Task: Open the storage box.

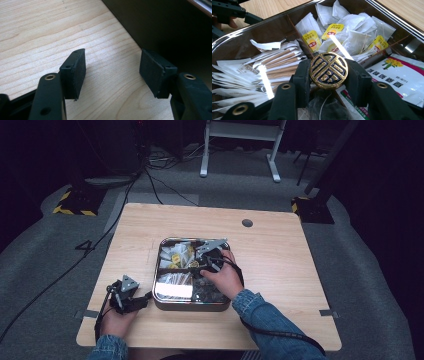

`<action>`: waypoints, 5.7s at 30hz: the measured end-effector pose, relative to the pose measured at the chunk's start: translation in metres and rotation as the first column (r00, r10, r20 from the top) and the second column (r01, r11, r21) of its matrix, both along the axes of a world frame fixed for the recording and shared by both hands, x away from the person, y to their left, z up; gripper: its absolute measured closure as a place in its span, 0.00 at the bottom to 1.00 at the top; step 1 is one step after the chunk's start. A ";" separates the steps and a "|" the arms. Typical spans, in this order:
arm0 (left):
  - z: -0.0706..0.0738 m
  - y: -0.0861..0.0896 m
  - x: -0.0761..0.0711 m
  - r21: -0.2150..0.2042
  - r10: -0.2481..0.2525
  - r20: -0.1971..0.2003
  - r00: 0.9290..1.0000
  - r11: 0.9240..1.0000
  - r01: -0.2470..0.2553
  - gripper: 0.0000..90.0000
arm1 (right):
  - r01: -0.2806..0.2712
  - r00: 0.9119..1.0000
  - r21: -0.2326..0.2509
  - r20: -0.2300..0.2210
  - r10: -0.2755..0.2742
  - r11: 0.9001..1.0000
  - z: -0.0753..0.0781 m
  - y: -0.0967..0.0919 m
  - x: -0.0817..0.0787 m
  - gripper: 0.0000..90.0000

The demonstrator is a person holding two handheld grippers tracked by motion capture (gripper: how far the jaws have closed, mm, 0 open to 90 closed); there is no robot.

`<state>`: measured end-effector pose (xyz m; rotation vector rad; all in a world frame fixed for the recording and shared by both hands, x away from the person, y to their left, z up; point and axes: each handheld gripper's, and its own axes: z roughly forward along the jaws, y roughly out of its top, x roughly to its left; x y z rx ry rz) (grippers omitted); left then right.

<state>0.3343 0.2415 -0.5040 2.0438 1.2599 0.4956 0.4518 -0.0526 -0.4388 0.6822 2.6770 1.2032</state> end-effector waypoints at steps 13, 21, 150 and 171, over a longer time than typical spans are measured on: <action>0.000 0.000 0.000 0.000 0.000 0.001 1.000 1.000 0.000 0.43 | 0.012 1.000 0.011 0.019 -0.012 1.000 0.009 -0.002 -0.001 0.65; 0.000 0.001 -0.001 -0.002 -0.007 0.002 1.000 1.000 0.007 0.45 | 0.017 0.999 0.035 0.045 -0.019 0.999 0.029 -0.012 -0.002 0.65; 0.010 0.021 -0.017 -0.050 0.012 -0.038 0.999 0.999 -0.014 0.44 | 0.374 0.923 0.175 0.022 -0.384 0.911 -0.011 -0.287 -0.019 0.47; 0.023 0.020 -0.020 -0.030 0.018 -0.055 0.998 0.999 -0.019 0.44 | 0.228 0.973 0.112 0.013 -0.231 0.967 -0.040 -0.244 -0.059 0.48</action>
